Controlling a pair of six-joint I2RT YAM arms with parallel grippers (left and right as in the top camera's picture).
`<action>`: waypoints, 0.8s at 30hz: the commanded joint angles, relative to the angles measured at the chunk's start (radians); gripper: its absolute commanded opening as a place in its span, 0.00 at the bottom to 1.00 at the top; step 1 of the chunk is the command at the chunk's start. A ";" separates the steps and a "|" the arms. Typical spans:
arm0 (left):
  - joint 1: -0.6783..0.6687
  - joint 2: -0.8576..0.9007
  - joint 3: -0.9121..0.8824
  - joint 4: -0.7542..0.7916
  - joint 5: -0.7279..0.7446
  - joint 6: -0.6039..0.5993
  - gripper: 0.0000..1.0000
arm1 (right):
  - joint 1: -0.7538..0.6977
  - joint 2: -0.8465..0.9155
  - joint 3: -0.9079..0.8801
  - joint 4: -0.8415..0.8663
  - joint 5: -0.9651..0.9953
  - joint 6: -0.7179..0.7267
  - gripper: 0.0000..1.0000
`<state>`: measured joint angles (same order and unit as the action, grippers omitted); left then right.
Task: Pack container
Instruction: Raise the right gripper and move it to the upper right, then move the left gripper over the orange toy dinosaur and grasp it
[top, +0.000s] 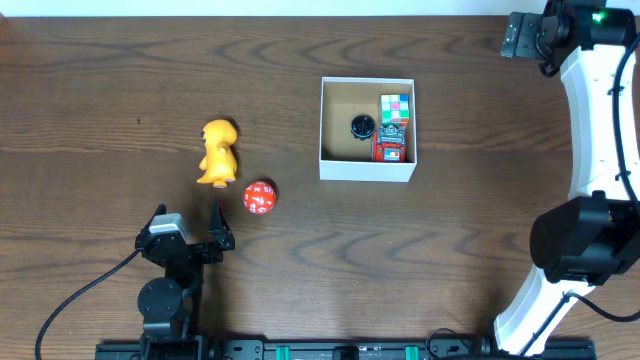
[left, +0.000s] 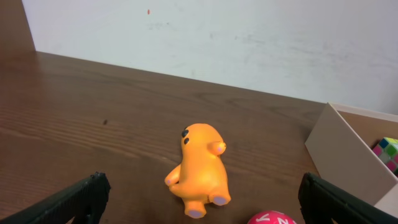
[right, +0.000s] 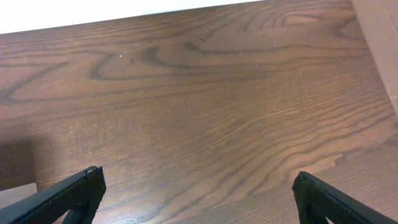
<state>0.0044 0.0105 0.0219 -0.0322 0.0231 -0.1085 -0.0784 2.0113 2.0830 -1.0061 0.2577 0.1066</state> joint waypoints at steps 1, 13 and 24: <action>-0.003 -0.005 -0.018 -0.038 -0.009 -0.005 0.98 | -0.006 0.003 -0.002 -0.001 -0.004 0.016 0.99; -0.003 -0.005 -0.018 -0.027 -0.010 -0.004 0.98 | -0.006 0.003 -0.002 -0.001 -0.004 0.016 0.99; 0.000 0.144 0.154 0.089 -0.063 -0.058 0.98 | -0.006 0.003 -0.002 0.000 -0.004 0.016 0.99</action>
<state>0.0044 0.0826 0.0616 0.0494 0.0090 -0.1535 -0.0784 2.0113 2.0830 -1.0061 0.2569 0.1066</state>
